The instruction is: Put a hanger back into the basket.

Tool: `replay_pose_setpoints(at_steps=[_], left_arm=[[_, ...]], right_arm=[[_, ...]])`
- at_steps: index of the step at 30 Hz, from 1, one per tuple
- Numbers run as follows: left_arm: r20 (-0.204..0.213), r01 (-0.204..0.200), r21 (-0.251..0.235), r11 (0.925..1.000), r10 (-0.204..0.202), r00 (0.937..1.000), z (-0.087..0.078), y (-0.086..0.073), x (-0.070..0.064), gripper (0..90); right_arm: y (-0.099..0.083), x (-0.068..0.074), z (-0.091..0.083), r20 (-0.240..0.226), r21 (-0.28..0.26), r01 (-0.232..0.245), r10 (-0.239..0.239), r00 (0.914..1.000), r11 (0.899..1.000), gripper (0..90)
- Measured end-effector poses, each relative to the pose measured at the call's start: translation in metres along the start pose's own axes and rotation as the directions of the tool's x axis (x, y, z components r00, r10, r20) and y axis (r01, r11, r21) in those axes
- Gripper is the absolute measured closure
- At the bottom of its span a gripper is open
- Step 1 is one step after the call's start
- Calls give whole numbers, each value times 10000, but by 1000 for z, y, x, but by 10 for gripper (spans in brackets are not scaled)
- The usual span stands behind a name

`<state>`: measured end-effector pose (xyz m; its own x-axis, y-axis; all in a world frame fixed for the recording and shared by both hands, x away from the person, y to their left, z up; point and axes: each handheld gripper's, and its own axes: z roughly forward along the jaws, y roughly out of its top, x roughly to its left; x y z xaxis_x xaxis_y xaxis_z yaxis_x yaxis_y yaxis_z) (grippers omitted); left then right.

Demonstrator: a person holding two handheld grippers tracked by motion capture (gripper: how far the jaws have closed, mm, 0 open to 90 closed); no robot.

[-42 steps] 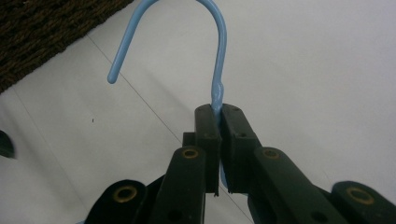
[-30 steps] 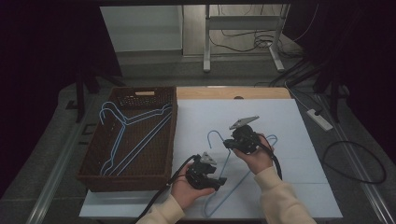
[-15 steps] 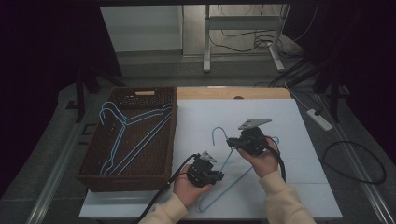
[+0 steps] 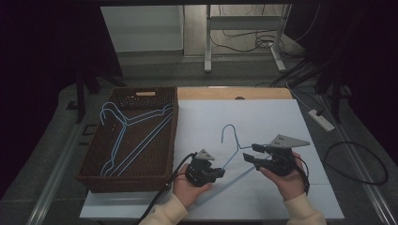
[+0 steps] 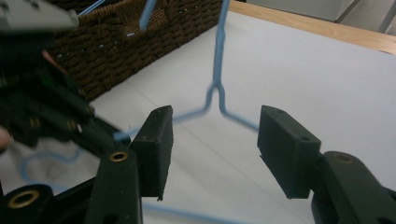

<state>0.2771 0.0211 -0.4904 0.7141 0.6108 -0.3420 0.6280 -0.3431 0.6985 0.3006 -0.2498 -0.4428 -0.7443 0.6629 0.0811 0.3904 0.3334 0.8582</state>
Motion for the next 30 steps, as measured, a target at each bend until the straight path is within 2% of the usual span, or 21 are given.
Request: replay_pose_setpoints(at_steps=[5,8,12,18,25,30], left_arm=[[46,-79,-419,9991,81,10000,-13,5,-6,865],[99,-176,-639,9978,183,9998,-22,8,-8,865],[110,-314,-860,9958,324,9994,-34,13,-10,864],[72,-409,-1185,9921,420,9991,-48,17,-9,865],[183,-363,-1589,9866,397,9990,-70,21,-7,865],[139,-361,-2004,9790,397,9991,-90,22,-6,865]], right_arm=[[-18,-4,-14,-34,-272,-21,20,10000,9996,437],[-23,-4,-21,-15,-452,128,-129,9999,9989,424],[-28,-7,-25,105,-640,54,-47,9999,9979,421],[-32,-11,-28,135,-804,-44,55,9999,9968,421],[-35,-14,-28,230,-711,-126,143,9996,9974,419],[-36,-15,-27,187,-639,-138,150,9997,9979,417]])
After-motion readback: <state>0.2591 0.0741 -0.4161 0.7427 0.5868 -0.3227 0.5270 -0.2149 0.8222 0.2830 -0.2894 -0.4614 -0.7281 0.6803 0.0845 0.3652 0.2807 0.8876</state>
